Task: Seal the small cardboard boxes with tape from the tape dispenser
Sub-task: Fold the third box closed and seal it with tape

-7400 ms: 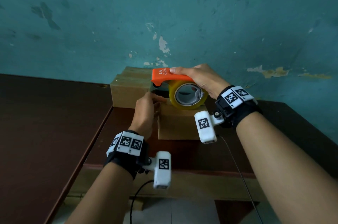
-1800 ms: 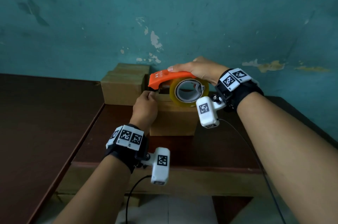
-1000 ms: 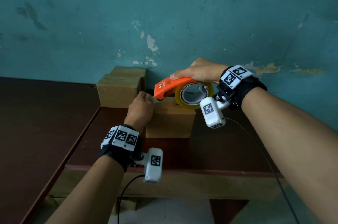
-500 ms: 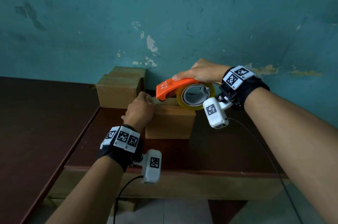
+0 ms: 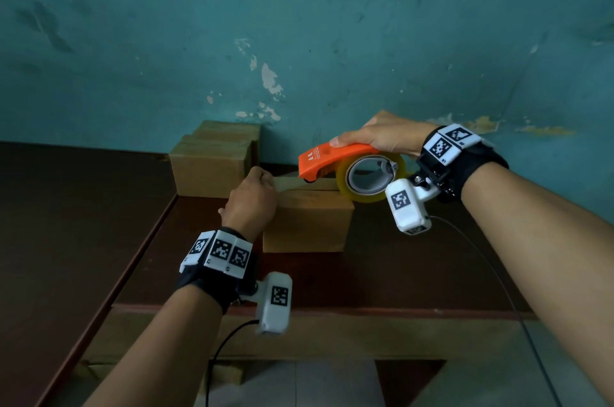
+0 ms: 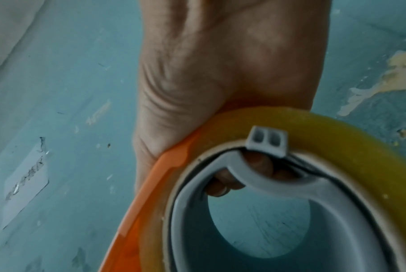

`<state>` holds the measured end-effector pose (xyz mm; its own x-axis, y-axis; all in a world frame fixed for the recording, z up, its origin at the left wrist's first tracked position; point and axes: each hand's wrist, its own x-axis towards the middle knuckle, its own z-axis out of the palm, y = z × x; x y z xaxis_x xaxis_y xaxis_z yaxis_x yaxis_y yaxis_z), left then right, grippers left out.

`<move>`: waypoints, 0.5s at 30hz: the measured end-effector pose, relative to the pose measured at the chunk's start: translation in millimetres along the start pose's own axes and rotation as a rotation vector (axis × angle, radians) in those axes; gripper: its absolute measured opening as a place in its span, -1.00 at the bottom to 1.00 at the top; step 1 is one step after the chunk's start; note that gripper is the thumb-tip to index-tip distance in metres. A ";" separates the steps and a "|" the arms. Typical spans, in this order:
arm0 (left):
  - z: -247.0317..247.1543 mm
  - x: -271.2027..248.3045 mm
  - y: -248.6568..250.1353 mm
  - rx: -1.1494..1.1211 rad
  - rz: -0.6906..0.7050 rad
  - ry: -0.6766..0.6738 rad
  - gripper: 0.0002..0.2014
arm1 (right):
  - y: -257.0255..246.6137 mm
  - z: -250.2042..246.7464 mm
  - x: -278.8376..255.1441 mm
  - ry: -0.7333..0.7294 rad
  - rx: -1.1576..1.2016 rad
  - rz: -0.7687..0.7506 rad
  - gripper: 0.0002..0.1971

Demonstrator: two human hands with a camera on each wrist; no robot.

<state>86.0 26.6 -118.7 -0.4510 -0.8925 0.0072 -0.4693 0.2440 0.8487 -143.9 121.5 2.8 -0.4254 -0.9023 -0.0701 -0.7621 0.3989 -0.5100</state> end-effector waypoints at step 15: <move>1.6 1.1 -1.7 -0.014 0.016 0.007 -0.75 | 27.5 -7.8 -18.1 0.024 0.045 0.011 -0.42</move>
<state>85.1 25.8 -121.0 -0.4528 -0.8913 0.0245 -0.4510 0.2527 0.8560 -161.0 150.1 -3.3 -0.4458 -0.8934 -0.0559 -0.7348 0.4009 -0.5470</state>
